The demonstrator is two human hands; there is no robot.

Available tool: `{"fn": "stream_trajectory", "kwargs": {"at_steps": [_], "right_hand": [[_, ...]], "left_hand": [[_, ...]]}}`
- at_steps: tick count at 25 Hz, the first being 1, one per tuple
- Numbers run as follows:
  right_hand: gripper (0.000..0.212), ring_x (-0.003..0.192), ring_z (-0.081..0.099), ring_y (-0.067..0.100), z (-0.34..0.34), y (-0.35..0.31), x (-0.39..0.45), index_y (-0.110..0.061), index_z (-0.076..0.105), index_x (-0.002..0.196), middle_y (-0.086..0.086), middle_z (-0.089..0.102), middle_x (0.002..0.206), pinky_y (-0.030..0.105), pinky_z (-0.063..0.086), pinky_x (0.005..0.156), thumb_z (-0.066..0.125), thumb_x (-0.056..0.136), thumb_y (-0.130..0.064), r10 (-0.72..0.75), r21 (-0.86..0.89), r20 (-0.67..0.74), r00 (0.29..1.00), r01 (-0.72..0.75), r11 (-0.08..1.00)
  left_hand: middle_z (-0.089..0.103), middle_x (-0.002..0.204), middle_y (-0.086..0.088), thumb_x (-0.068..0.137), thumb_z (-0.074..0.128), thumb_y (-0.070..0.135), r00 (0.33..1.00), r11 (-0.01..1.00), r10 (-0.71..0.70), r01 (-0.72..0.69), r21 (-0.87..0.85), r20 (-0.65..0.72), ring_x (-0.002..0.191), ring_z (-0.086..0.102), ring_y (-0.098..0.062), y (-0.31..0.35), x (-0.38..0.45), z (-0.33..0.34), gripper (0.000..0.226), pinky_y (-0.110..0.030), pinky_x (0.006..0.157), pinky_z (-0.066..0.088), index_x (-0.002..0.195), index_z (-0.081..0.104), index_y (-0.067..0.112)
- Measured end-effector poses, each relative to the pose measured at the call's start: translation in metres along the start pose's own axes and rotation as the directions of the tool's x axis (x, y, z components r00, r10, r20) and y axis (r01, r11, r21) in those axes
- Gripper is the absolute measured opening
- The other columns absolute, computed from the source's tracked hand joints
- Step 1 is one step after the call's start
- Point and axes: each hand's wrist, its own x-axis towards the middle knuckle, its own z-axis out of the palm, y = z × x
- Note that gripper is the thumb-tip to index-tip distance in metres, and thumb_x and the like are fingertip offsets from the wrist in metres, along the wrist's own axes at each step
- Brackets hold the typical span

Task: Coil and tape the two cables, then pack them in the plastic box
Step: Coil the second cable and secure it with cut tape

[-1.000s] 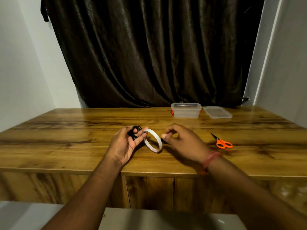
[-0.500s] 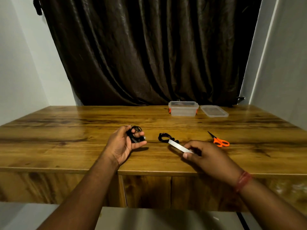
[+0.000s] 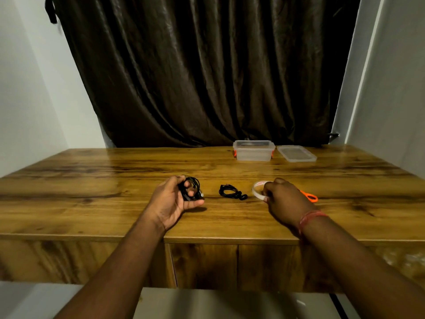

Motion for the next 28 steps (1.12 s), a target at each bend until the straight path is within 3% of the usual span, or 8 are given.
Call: {"fn": "stream_trajectory", "kwargs": {"at_steps": [3,6,9,13,15,19,22,28], "right_hand": [[0.017,0.093,0.057,0.021,0.005,-0.010,-0.003,-0.018,0.059,0.107,0.000,0.044,0.112,0.032,0.050,0.083,0.062,0.090,-0.020,0.025,0.095,-0.164,0.986,-0.010,0.995],[0.007,0.087,0.053,0.010,0.010,-0.048,-0.003,-0.025,0.058,0.093,-0.008,0.048,0.102,0.029,0.048,0.080,0.059,0.092,-0.032,0.083,0.430,-0.335,0.939,0.074,0.900],[0.012,0.088,0.058,0.011,0.024,-0.098,0.004,-0.024,0.064,0.091,-0.001,0.059,0.100,0.024,0.046,0.075,0.059,0.093,-0.034,-0.043,0.750,-0.145,0.989,0.138,0.646],[0.025,0.085,0.068,0.029,0.038,-0.116,0.015,-0.022,0.066,0.089,0.011,0.071,0.092,0.043,0.055,0.078,0.066,0.083,-0.047,-0.115,0.903,0.013,0.993,0.038,0.429],[0.017,0.069,0.067,0.018,0.038,-0.109,0.018,-0.013,0.065,0.088,0.006,0.071,0.076,0.033,0.056,0.064,0.067,0.090,-0.029,-0.155,0.963,0.045,0.987,-0.002,0.271],[0.010,0.045,0.043,0.009,0.034,-0.104,0.017,-0.009,0.062,0.086,-0.003,0.056,0.055,0.024,0.032,0.042,0.064,0.093,-0.016,-0.170,0.972,0.088,0.982,-0.047,0.231],[0.009,0.045,0.042,0.012,0.033,-0.102,0.017,-0.009,0.061,0.086,0.008,0.058,0.064,0.023,0.031,0.041,0.063,0.093,-0.014,-0.197,0.984,0.121,0.973,-0.091,0.154],[0.007,0.049,0.049,0.011,0.030,-0.096,0.015,-0.009,0.062,0.093,0.008,0.063,0.074,0.023,0.038,0.042,0.060,0.092,-0.002,-0.245,0.983,0.171,0.954,-0.181,-0.016]], "left_hand": [[0.046,0.074,-0.004,0.102,0.041,0.017,1.000,1.000,0.009,-0.009,0.014,0.022,0.055,0.047,-0.010,-0.002,0.001,-0.001,0.018,-0.039,0.050,0.059,0.087,0.046,0.009],[0.045,0.070,-0.003,0.101,0.045,0.017,0.998,0.995,-0.003,-0.004,0.103,0.066,0.053,0.044,-0.011,-0.003,-0.001,0.005,0.016,-0.041,0.050,0.059,0.087,0.046,0.009],[0.045,0.068,-0.004,0.101,0.044,0.014,0.997,0.984,-0.007,-0.006,0.177,0.075,0.049,0.042,-0.010,-0.004,-0.007,0.015,0.016,-0.044,0.049,0.059,0.087,0.048,0.009],[0.042,0.066,-0.005,0.101,0.042,0.011,0.997,0.975,0.004,-0.023,0.222,0.082,0.045,0.038,-0.008,-0.005,-0.010,0.019,0.017,-0.045,0.050,0.060,0.087,0.051,0.010],[0.043,0.066,-0.003,0.100,0.042,0.010,0.994,0.968,-0.016,-0.010,0.251,0.104,0.046,0.037,-0.008,-0.006,-0.009,0.019,0.016,-0.045,0.051,0.060,0.086,0.052,0.010],[0.044,0.066,-0.001,0.100,0.042,0.011,0.989,0.963,-0.039,-0.002,0.270,0.144,0.046,0.035,-0.008,-0.008,-0.008,0.019,0.019,-0.044,0.050,0.059,0.083,0.052,0.011],[0.047,0.069,-0.003,0.100,0.042,0.011,0.988,0.966,-0.040,-0.001,0.260,0.152,0.046,0.035,-0.008,-0.006,-0.010,0.018,0.019,-0.044,0.050,0.059,0.084,0.052,0.011],[0.041,0.064,-0.005,0.100,0.040,0.011,0.987,0.968,-0.035,-0.005,0.251,0.155,0.044,0.035,-0.008,-0.004,-0.010,0.015,0.021,-0.046,0.051,0.060,0.081,0.049,0.010]]}}
